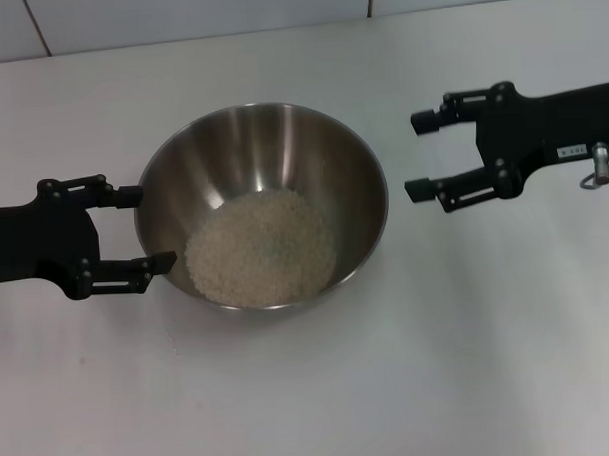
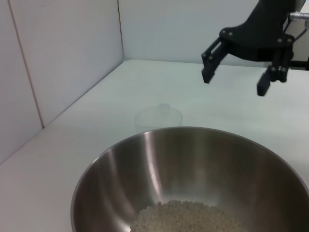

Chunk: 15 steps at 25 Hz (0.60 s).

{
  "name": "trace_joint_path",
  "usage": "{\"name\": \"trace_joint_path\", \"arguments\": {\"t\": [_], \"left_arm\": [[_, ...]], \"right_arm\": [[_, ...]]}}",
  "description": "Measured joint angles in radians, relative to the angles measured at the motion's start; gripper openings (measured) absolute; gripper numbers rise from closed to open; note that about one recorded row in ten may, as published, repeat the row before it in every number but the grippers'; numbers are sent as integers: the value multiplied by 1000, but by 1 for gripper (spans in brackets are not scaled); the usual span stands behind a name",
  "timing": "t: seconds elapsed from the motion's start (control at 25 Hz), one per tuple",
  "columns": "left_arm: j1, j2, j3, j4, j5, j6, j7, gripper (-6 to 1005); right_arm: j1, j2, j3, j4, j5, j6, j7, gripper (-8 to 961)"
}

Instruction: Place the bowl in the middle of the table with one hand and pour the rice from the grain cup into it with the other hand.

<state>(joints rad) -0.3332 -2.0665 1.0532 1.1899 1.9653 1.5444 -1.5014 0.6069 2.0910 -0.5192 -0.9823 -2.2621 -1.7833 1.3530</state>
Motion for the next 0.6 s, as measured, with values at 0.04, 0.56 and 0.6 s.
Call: {"name": "trace_joint_path", "arguments": {"t": [0.04, 0.56, 0.6], "left_arm": [[0, 0, 0, 0, 0, 0, 0, 829], [-9, 0, 7, 8, -5, 2, -4, 829], [-9, 0, 7, 8, -5, 2, -4, 829]], "right_arm": [[0, 0, 0, 0, 0, 0, 0, 825], [-70, 1, -135, -94, 66, 35, 58, 825], [-72, 1, -135, -95, 67, 38, 58, 825]]}}
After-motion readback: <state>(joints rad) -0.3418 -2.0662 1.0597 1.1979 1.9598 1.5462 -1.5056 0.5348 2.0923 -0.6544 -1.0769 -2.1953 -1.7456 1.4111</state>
